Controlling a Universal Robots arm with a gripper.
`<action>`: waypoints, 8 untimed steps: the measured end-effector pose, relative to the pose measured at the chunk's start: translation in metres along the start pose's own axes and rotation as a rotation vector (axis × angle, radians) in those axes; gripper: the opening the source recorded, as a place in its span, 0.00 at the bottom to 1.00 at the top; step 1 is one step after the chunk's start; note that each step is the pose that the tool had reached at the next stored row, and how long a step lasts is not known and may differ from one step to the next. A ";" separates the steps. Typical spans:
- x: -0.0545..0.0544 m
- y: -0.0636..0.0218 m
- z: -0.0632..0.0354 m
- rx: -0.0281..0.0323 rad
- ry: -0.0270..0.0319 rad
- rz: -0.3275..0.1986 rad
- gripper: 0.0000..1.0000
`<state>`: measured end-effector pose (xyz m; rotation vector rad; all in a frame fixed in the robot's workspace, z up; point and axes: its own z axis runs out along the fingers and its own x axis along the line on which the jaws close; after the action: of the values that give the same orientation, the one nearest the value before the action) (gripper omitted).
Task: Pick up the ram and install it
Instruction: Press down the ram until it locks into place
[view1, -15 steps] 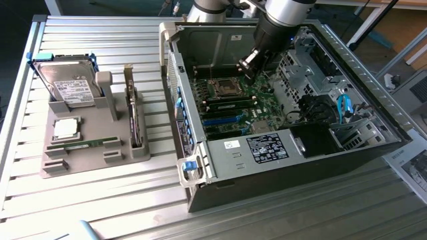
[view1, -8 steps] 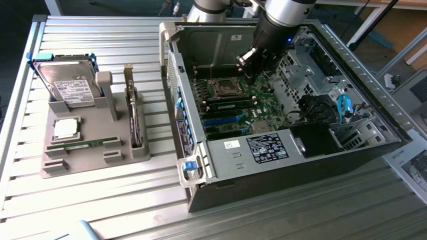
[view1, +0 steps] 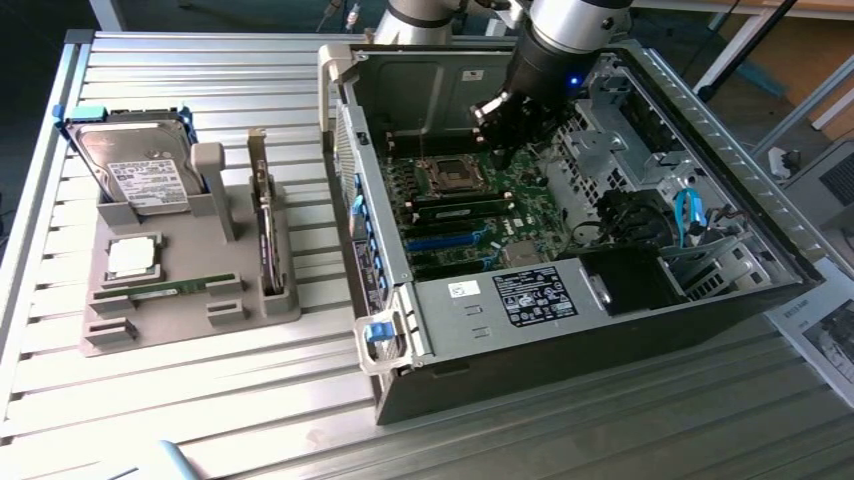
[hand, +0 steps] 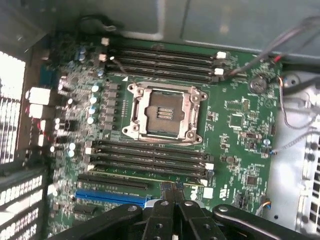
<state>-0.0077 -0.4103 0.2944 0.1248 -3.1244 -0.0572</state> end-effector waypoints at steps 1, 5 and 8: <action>0.000 0.0000 0.0000 -0.0002 -0.0007 0.018 0.11; 0.000 0.0000 0.0000 -0.0010 -0.0030 0.081 0.11; 0.000 0.0000 0.0000 -0.0010 -0.0030 0.081 0.11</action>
<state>-0.0077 -0.4104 0.2944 -0.0015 -3.1284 -0.0581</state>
